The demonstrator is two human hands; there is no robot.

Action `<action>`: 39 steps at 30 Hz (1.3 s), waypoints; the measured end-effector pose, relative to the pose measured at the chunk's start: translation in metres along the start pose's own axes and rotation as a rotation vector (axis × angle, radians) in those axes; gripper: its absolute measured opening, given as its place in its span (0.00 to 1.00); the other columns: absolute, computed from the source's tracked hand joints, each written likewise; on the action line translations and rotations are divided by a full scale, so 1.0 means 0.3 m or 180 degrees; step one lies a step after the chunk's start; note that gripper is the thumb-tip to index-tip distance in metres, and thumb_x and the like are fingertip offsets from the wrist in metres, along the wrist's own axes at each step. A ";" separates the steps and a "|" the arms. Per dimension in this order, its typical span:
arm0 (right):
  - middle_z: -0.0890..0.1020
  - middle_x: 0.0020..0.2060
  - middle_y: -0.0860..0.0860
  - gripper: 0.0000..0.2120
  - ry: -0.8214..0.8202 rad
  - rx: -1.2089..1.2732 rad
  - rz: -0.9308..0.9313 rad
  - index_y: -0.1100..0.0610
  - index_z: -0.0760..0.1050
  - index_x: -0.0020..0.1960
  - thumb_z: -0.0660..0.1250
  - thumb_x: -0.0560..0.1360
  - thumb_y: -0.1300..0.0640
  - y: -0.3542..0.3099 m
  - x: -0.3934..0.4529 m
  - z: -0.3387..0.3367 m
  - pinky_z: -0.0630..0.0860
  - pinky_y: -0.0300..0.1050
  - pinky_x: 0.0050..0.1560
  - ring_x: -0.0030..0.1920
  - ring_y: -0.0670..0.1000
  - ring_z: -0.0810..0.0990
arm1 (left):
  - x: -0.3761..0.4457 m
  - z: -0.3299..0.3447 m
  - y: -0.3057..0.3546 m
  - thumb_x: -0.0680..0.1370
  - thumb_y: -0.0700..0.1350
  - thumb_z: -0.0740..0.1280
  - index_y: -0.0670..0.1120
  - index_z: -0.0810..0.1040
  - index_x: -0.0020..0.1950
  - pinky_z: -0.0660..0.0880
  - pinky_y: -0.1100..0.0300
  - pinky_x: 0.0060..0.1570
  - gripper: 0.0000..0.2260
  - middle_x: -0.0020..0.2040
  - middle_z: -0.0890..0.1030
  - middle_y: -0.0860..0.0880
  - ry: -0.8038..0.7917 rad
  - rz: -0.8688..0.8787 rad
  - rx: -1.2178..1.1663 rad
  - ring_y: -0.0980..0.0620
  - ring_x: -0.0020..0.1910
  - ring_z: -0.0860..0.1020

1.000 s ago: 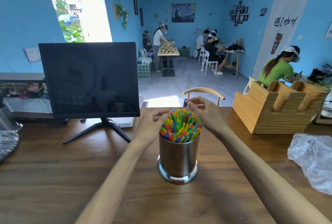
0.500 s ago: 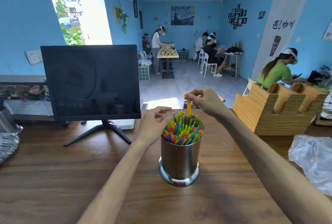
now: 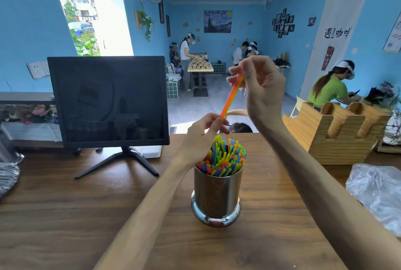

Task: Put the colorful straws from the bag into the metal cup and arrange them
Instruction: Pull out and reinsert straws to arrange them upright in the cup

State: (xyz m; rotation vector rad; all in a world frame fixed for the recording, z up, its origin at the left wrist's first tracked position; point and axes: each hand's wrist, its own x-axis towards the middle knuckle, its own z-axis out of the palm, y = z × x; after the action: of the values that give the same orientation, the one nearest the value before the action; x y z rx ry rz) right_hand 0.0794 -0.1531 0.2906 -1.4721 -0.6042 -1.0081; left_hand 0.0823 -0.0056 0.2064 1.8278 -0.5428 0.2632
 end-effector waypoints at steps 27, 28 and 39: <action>0.84 0.38 0.36 0.03 -0.1956 -0.1433 0.1330 0.46 0.86 0.47 0.75 0.76 0.53 0.331 -0.226 -0.088 0.73 0.26 0.38 0.43 0.33 0.81 | 0.001 -0.076 -0.039 0.78 0.42 0.75 0.65 0.74 0.59 0.85 0.51 0.43 0.20 0.41 0.87 0.49 0.0817 0.0294 -0.0171 0.51 0.38 0.86; 0.85 0.40 0.37 0.04 -0.1898 -0.1478 0.1269 0.48 0.86 0.50 0.75 0.76 0.54 0.329 -0.225 -0.091 0.74 0.25 0.40 0.44 0.32 0.81 | -0.003 -0.070 -0.057 0.77 0.44 0.75 0.65 0.74 0.59 0.85 0.50 0.44 0.19 0.40 0.86 0.50 0.0835 0.0271 0.0024 0.52 0.37 0.86; 0.87 0.38 0.46 0.05 -0.0434 -0.0787 0.0515 0.51 0.86 0.47 0.78 0.73 0.53 0.175 -0.103 -0.121 0.84 0.45 0.42 0.37 0.47 0.86 | -0.028 -0.025 -0.116 0.80 0.59 0.67 0.55 0.87 0.50 0.78 0.59 0.52 0.11 0.45 0.83 0.65 0.0261 -0.0078 0.0848 0.67 0.51 0.79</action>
State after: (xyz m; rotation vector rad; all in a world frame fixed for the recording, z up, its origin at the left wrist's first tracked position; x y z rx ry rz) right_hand 0.0994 -0.1917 0.2346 -1.7890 -0.4596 -0.8840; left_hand 0.0928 0.0117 0.1760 2.0693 -0.4438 0.4078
